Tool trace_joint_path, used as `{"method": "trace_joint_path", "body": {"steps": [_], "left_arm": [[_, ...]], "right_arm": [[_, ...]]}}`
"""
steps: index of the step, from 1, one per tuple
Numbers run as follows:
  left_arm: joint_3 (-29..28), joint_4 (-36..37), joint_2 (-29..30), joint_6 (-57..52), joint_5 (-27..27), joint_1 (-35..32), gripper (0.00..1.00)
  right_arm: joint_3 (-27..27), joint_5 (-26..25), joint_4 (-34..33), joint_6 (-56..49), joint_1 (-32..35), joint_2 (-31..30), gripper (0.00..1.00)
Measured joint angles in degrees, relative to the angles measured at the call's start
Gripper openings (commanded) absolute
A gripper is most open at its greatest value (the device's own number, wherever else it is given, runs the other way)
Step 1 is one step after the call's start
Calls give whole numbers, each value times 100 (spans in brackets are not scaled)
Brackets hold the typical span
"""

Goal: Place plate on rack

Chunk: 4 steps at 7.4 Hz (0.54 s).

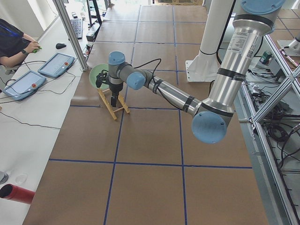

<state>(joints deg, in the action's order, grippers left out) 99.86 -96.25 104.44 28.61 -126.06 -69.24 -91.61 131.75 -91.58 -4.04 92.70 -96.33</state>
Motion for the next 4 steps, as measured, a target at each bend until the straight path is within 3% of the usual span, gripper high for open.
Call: {"method": "trace_joint_path", "body": {"steps": [2,4], "left_arm": [[-185,93,-756,-1963,-541,-861,100],[-709,115,-1304,-3459,-643,-1608,100]], "right_arm": [[3,0,0,0,-4,0,100],[3,0,0,0,-2,0,100]]}}
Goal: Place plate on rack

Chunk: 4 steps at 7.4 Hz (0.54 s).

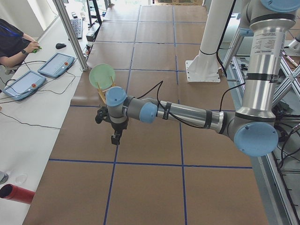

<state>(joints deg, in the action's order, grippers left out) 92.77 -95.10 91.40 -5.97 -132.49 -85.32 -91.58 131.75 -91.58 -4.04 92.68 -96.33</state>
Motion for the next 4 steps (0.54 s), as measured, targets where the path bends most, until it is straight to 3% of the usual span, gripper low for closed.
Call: {"method": "trace_joint_path", "body": {"steps": [4], "left_arm": [[-250,328,-234,-519,-40,-583,100]], "right_arm": [[-7,0,0,0,-2,0,100]]}}
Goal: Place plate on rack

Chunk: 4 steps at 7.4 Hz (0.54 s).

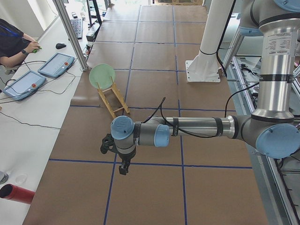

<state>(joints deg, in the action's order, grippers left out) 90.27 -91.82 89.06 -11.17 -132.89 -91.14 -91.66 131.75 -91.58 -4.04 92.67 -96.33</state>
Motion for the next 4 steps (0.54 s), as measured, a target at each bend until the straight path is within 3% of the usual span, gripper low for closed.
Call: {"method": "trace_joint_path", "body": {"steps": [4], "left_arm": [[107,24,179,576,-15,-33,100]], "right_arm": [[7,0,0,2,-2,0,100]]}}
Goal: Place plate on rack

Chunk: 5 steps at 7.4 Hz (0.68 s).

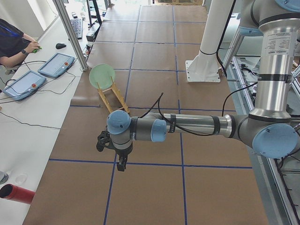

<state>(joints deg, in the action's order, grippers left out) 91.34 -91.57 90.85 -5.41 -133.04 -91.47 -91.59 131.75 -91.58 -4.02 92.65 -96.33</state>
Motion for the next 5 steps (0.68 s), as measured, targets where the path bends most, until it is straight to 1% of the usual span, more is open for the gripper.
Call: {"method": "trace_joint_path", "body": {"steps": [3,5], "left_arm": [[-16,-452,-26,26,1,6,100],[-12,-511,-37,23,-2,6,100]], "right_arm": [[-1,0,0,-2,0,0,100],[-1,0,0,-2,6,0,100]]}}
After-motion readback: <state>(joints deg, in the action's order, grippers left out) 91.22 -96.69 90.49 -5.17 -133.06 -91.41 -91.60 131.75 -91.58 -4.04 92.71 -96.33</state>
